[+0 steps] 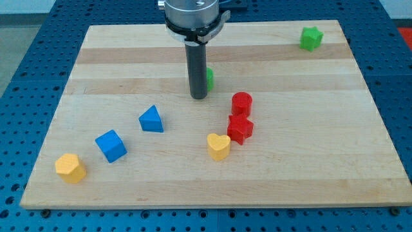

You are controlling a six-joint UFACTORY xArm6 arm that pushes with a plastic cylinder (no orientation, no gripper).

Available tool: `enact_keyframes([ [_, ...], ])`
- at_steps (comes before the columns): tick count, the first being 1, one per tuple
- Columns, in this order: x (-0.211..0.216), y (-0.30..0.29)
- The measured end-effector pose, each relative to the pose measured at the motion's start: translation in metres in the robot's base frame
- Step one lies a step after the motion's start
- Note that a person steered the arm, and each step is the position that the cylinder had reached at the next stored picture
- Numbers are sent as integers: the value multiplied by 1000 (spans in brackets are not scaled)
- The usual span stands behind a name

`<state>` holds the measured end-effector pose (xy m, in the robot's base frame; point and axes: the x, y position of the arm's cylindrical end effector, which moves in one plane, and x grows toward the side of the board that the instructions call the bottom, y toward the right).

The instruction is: Move the red circle parallel to the top of the red star

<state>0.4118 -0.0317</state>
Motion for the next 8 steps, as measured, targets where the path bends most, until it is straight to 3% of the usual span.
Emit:
enact_keyframes([
  [2, 119, -31],
  [3, 158, -20],
  [4, 184, 37],
  [5, 187, 47],
  [6, 161, 47],
  [8, -5, 64],
])
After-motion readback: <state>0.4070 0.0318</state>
